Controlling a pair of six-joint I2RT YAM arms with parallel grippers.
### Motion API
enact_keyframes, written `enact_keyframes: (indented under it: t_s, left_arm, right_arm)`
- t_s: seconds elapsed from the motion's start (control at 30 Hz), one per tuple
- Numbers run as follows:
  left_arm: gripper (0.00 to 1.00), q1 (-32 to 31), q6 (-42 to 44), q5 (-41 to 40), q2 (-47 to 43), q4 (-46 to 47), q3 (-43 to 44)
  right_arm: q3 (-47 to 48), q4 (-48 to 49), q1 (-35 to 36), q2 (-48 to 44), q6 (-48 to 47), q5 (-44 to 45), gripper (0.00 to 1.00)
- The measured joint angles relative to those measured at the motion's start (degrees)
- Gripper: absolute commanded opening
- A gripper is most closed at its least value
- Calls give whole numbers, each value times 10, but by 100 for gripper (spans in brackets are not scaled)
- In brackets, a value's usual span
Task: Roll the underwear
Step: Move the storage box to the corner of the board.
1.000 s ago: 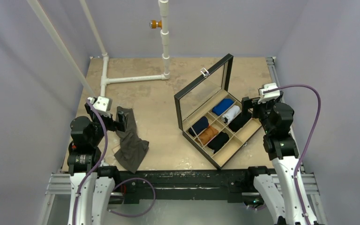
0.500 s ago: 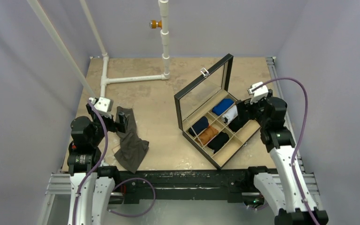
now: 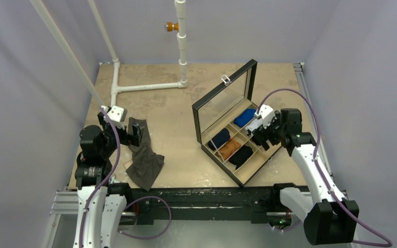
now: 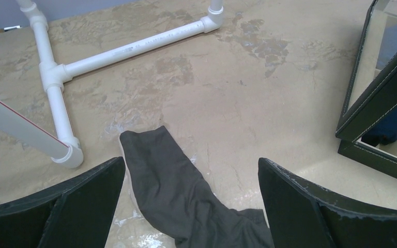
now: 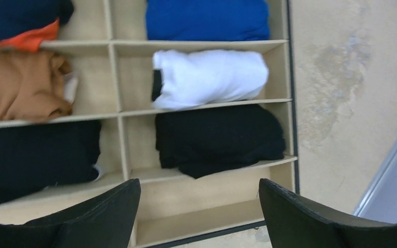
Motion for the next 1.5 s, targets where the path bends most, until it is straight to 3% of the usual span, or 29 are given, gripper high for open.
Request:
enact_keyframes:
  t_s: [0.37,0.53,0.73,0.9,1.2,1.5]
  left_arm:
    - [100,0,6,0,16,0,0]
    - [100,0,7,0,17,0,0]
    - [100,0,8,0,17,0,0]
    - [100,0,9,0,17,0,0]
    - [100,0,9,3,18,0,0]
    - [100,0,9,5,23,0,0]
  right_arm:
    - [-67,-96,0,-12,-151,-64,71]
    - [-81,-80,0,36,-167,-71,56]
    - [-72,-37,0,138,-152,-82,32]
    - [-32,-33,-4,200,-116,-80,18]
    - [52,-6,-15,301,-42,-71,4]
    - [182,-11,-90,426,12,-101,0]
